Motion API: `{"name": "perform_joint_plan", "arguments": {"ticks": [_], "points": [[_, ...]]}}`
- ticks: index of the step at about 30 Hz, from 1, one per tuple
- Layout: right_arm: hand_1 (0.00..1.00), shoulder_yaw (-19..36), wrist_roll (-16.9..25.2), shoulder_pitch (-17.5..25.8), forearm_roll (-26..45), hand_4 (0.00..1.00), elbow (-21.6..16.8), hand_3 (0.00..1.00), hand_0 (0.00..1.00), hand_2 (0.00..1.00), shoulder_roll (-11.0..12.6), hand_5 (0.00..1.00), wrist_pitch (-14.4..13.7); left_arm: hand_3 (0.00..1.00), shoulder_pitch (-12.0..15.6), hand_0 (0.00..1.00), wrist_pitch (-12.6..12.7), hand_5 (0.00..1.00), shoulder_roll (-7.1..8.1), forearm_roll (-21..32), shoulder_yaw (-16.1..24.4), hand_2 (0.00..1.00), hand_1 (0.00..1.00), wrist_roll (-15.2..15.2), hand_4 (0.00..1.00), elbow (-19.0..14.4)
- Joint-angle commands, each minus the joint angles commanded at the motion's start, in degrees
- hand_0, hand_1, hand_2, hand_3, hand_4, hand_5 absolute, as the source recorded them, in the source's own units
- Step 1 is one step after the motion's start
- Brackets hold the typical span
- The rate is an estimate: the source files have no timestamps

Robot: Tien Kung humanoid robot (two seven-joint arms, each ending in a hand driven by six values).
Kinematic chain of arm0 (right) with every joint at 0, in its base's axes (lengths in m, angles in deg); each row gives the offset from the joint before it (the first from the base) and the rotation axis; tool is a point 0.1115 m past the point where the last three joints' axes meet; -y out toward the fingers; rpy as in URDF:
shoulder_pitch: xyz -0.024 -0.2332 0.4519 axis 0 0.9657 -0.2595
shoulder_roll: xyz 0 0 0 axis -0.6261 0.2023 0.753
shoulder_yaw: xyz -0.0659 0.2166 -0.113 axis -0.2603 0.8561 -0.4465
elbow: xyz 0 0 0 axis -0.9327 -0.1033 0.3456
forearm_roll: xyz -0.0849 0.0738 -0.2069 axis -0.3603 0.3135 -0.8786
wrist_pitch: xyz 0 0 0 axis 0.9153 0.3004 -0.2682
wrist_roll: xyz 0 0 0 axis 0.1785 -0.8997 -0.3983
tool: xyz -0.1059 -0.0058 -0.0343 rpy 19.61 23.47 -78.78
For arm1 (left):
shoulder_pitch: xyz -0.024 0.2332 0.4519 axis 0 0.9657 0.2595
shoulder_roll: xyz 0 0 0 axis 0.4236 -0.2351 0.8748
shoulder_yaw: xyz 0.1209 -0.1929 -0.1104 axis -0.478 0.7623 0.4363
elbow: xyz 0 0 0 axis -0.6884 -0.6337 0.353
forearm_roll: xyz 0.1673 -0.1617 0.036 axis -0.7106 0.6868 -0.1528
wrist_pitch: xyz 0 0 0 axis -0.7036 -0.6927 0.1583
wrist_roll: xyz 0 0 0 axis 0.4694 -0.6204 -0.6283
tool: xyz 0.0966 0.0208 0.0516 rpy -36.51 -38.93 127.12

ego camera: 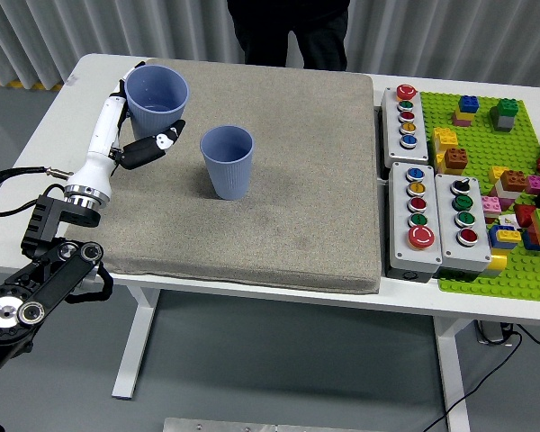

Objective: Pick cup pour cup place

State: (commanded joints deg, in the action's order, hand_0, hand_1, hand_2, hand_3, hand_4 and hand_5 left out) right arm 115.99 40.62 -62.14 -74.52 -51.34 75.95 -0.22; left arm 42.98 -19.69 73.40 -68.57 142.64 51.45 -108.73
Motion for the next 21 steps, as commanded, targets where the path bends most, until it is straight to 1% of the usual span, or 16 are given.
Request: {"name": "perform_joint_plan", "arguments": {"ticks": [2, 5, 6, 7, 9, 11, 12, 13, 17, 18, 21], "points": [[0.678, -0.01, 0.01, -0.04, 0.07, 0.002, 0.0, 0.596, 0.695, 0.611, 0.0, 0.141, -0.03, 0.962, -0.07, 0.566, 0.13, 0.111, 0.01, -0.01, -0.08, 0.866, 0.629, 0.07, 0.643, 0.1], [0.678, 0.02, 0.0, -0.12, 0.01, 0.002, 0.0, 0.596, 0.695, 0.611, 0.02, 0.141, -0.02, 0.962, -0.35, 0.566, 0.46, 0.111, 0.34, -2.6, -0.54, 0.866, 0.629, -0.36, 0.643, 0.38], [0.679, 0.02, 0.0, -0.12, -0.01, 0.002, 0.0, 0.596, 0.695, 0.611, 0.02, 0.139, -0.01, 0.941, -0.4, 0.564, 0.52, 0.111, 0.4, -2.99, -0.62, 0.858, 0.626, -0.43, 0.641, 0.42], [0.679, 0.03, 0.0, -0.13, -0.07, 0.002, 0.0, 0.596, 0.695, 0.611, 0.03, 0.139, 0.0, 0.941, -0.49, 0.564, 0.64, 0.111, 0.53, -3.8, -0.77, 0.858, 0.626, -0.58, 0.641, 0.49], [0.679, 0.02, -0.01, -0.12, -0.06, 0.002, 0.0, 0.596, 0.695, 0.611, 0.04, 0.139, 0.01, 0.941, -0.58, 0.564, 1.06, 0.111, 0.79, -6.11, -0.86, 0.858, 0.626, -0.87, 0.641, 0.71], [0.679, 0.0, -0.01, -0.11, -0.04, 0.002, 0.0, 0.596, 0.695, 0.611, 0.04, 0.139, 0.01, 0.941, -0.6, 0.564, 1.2, 0.111, 0.89, -6.63, -0.92, 0.858, 0.626, -0.95, 0.641, 0.82], [0.678, -0.01, -0.01, -0.1, -0.04, 0.002, 0.0, 0.595, 0.695, 0.611, 0.04, 0.135, 0.02, 0.874, -0.6, 0.561, 1.5, 0.116, 0.98, -7.6, -0.95, 0.799, 0.62, -1.01, 0.639, 0.89], [0.678, -0.01, 0.0, -0.12, -0.04, 0.002, 0.0, 0.595, 0.695, 0.611, 0.05, 0.135, 0.01, 0.874, -0.62, 0.561, 1.66, 0.116, 1.03, -8.11, -0.98, 0.799, 0.62, -1.07, 0.639, 0.92], [0.678, 0.01, 0.0, -0.25, -0.01, 0.002, 0.0, 0.595, 0.695, 0.611, 0.07, 0.135, 0.0, 0.874, -0.9, 0.561, 2.11, 0.116, 1.07, -7.94, -1.15, 0.799, 0.62, -0.96, 0.639, 0.98], [0.678, -0.02, 0.0, -0.29, 0.07, 0.002, 0.0, 0.595, 0.696, 0.61, 0.07, 0.129, -0.02, 0.803, -0.95, 0.552, 2.27, 0.115, 1.04, -7.88, -1.15, 0.753, 0.604, -0.89, 0.636, 0.99], [0.678, -0.06, 0.01, -0.32, 0.19, 0.002, 0.0, 0.595, 0.696, 0.61, 0.07, 0.129, -0.06, 0.803, -0.96, 0.552, 2.73, 0.115, 1.0, -7.67, -1.24, 0.753, 0.604, -0.68, 0.636, 0.98]]}}
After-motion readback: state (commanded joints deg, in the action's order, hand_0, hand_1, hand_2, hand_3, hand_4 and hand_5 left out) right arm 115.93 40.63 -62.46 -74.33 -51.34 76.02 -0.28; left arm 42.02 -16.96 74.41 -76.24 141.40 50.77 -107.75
